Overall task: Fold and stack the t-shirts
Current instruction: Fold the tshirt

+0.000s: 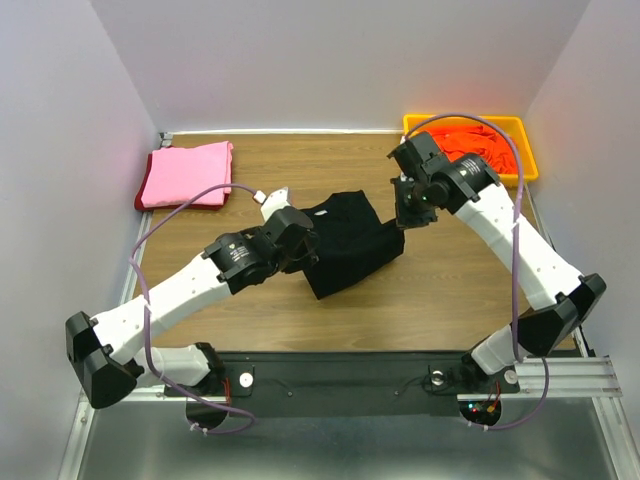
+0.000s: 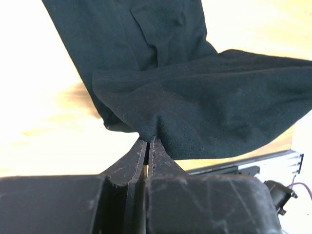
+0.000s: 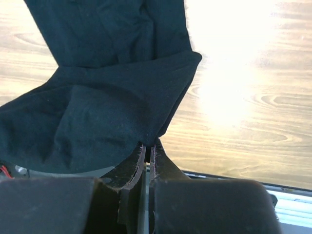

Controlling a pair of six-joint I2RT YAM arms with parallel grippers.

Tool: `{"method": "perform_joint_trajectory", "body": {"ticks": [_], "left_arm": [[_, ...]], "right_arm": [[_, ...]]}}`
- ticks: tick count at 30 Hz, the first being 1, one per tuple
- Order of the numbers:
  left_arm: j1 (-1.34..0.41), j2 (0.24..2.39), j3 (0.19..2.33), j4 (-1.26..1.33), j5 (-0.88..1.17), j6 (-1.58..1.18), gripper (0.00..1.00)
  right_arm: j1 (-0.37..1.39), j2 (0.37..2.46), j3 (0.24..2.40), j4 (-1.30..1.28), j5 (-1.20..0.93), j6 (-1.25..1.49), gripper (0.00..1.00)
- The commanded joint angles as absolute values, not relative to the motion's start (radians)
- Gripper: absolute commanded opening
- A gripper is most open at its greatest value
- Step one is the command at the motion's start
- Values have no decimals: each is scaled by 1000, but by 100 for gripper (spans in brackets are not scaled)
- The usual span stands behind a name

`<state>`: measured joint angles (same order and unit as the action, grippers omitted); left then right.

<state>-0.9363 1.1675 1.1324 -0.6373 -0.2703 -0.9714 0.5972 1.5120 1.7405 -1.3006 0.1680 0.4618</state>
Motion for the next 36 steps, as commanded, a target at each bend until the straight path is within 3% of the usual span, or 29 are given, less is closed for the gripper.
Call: {"method": "perform_joint_trajectory", "body": {"ticks": [1, 15, 36], "left_arm": [[-897, 1141, 1109, -557, -244, -911, 0], [-805, 1175, 1046, -460, -232, -862, 0], [-482, 1422, 1034, -229, -68, -580, 0]], "right_arm": [[595, 1539, 1804, -1256, 206, 428, 1], [595, 1706, 1885, -1152, 273, 330, 1], [543, 2025, 2052, -1019, 219, 282, 1]]}}
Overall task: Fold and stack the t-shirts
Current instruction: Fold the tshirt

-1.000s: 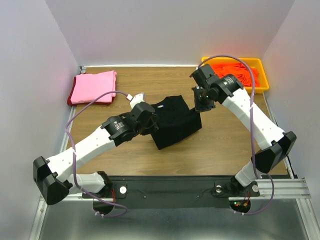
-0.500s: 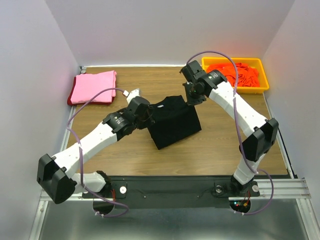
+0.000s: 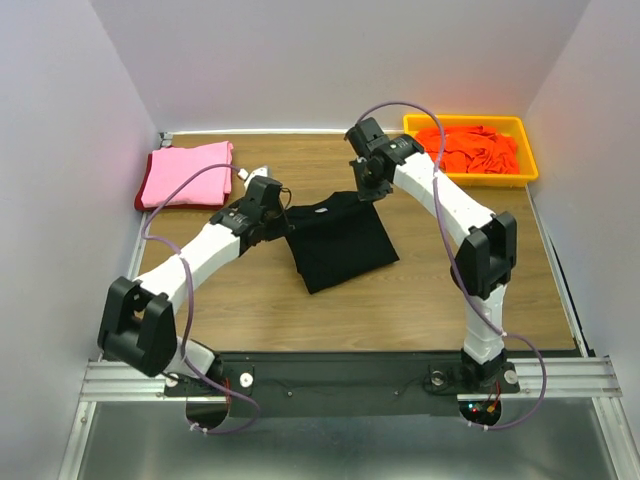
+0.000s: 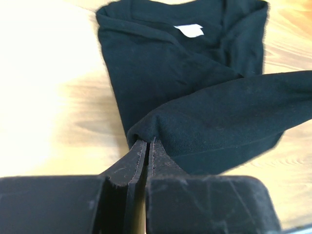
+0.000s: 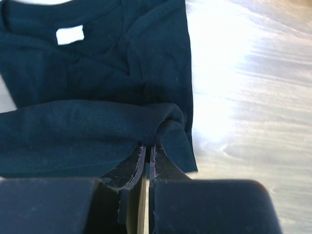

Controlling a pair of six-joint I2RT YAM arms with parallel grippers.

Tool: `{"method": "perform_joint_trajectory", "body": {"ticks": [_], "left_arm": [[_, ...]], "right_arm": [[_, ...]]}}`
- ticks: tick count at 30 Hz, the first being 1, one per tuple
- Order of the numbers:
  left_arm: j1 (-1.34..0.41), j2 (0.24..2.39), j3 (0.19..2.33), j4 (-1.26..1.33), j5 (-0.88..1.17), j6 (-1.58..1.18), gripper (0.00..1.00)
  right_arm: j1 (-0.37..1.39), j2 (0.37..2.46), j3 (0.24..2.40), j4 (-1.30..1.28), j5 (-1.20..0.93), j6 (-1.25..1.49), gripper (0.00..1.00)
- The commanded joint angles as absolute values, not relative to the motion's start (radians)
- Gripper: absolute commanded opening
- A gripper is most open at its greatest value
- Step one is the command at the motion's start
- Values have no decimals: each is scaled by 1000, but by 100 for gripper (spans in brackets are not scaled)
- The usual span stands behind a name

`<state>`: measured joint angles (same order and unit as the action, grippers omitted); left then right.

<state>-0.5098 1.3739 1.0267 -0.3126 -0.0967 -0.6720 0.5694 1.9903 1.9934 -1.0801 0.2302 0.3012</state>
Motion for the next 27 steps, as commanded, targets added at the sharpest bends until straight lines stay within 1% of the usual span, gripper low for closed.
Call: {"method": "perform_joint_trajectory", "body": {"ticks": [1, 11, 17, 22, 27], "left_arm": [[-476, 1436, 1038, -221, -67, -571, 0], [-426, 1580, 1094, -141, -71, -511, 0], [-411, 1634, 1060, -55, -58, -502, 0], [-410, 1735, 1063, -38, -38, -503, 0], [-408, 1789, 1060, -60, -12, -509, 0]], "right_arm": [[538, 2035, 2056, -1012, 219, 282, 1], [465, 2128, 2002, -870, 161, 334, 1], [434, 2152, 1878, -701, 98, 376, 1], [410, 2189, 1766, -631, 61, 397, 1], [391, 2201, 1660, -600, 11, 419, 1]]}}
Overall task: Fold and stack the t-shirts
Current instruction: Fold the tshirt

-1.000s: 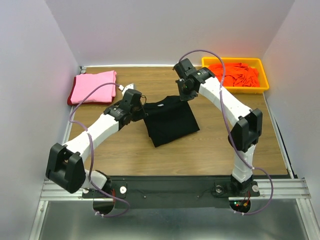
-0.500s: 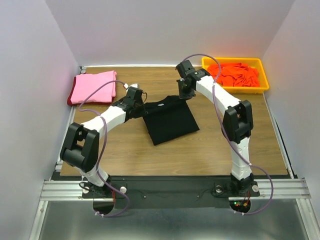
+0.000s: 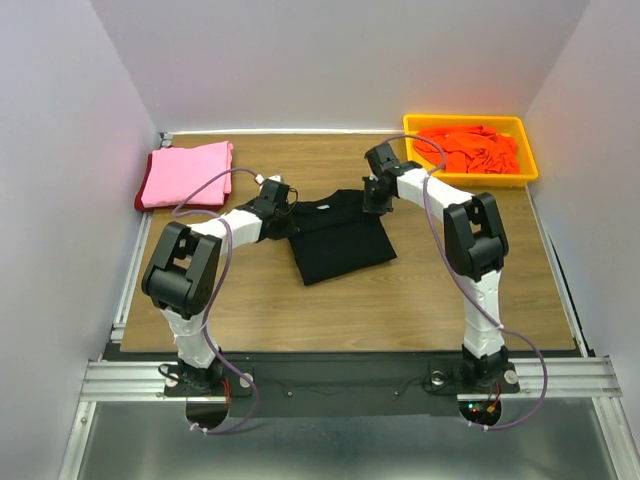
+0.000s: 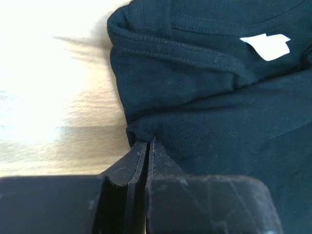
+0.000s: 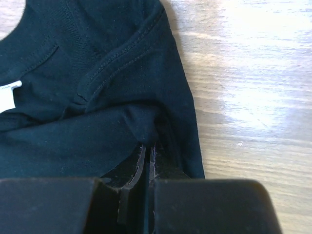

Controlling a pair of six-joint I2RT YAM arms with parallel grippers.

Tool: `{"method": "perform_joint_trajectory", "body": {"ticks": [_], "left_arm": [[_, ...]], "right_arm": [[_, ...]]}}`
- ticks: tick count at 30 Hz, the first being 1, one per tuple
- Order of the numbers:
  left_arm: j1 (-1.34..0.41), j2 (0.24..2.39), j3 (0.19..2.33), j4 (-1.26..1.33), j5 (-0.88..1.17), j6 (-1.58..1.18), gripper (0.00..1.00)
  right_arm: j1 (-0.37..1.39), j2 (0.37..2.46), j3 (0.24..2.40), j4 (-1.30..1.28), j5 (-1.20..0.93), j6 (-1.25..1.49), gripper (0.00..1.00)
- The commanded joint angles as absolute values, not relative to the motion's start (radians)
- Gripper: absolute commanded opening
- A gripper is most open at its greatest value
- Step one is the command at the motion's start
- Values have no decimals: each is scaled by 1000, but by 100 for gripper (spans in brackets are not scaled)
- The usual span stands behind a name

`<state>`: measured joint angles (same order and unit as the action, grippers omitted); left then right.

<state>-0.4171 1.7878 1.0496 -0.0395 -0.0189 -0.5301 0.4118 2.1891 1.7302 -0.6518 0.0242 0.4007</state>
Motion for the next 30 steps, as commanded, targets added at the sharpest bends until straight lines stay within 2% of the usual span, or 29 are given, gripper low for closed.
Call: {"method": "perform_joint_trajectory", "body": {"ticks": [1, 6, 14, 21, 30], "left_arm": [[-408, 1796, 1055, -84, -5, -511, 0], [-414, 1761, 991, -147, 81, -517, 0], [-540, 1540, 824, -205, 140, -505, 0], [-560, 1401, 914, -285, 66, -517, 0], [-558, 1327, 1061, -411, 20, -477, 0]], "right_arm": [[391, 2186, 1640, -598, 5, 428, 1], [391, 2067, 1407, -600, -66, 475, 1], [394, 1729, 1082, -598, -143, 503, 1], [394, 1553, 1104, -673, -98, 509, 1], [394, 1473, 1247, -811, -11, 482, 1]]}}
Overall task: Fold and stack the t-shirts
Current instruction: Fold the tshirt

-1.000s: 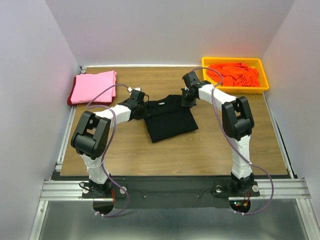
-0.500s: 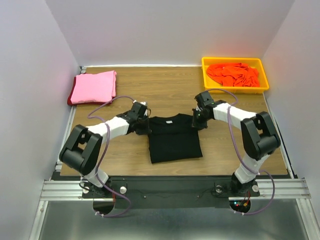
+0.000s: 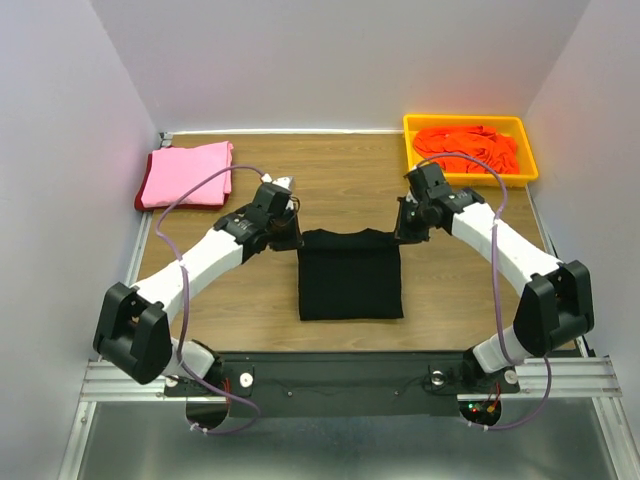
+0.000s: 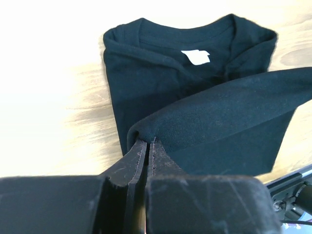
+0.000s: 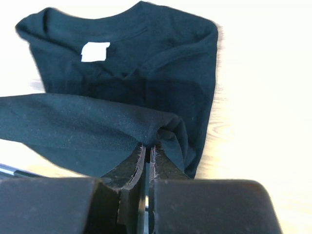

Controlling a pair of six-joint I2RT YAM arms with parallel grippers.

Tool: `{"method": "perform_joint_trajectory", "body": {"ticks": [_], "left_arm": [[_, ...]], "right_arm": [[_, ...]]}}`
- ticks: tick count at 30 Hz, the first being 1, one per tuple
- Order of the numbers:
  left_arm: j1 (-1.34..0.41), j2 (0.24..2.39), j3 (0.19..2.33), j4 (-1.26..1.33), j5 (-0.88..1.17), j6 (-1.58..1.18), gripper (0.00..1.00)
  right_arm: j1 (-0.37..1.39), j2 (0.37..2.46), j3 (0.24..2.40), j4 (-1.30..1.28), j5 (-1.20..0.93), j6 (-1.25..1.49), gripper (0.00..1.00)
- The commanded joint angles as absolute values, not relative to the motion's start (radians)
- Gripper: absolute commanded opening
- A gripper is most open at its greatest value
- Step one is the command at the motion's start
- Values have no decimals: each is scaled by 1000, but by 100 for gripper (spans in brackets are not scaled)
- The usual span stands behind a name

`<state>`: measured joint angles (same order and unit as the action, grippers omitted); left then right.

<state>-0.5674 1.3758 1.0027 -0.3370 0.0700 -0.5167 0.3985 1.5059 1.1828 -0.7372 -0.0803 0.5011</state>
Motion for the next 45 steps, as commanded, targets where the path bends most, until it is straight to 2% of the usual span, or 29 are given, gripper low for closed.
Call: {"method": "perform_joint_trajectory", "body": {"ticks": [1, 5, 10, 15, 20, 28, 37, 45], "left_arm": [[-558, 1318, 1069, -411, 21, -468, 0], [-560, 1333, 1045, -330, 18, -427, 0], [-557, 1468, 1058, -204, 14, -359, 0], [-557, 1568, 1088, -107, -58, -321, 0], [-557, 1631, 1120, -78, -78, -304, 0], [-557, 1661, 1123, -46, -77, -288, 3], [-557, 1614, 1083, 0, -69, -278, 3], [-555, 1693, 1100, 12, -40, -267, 4]], "right_arm": [[393, 1479, 1274, -827, -9, 477, 1], [393, 1517, 1313, -836, 26, 468, 1], [385, 1614, 1289, -766, 104, 465, 1], [351, 1675, 1232, -641, 83, 454, 1], [334, 1724, 1261, -627, 90, 449, 1], [319, 1706, 1240, -626, 109, 494, 1], [319, 1562, 1172, -623, 162, 543, 1], [318, 1602, 1118, -617, 186, 580, 1]]}}
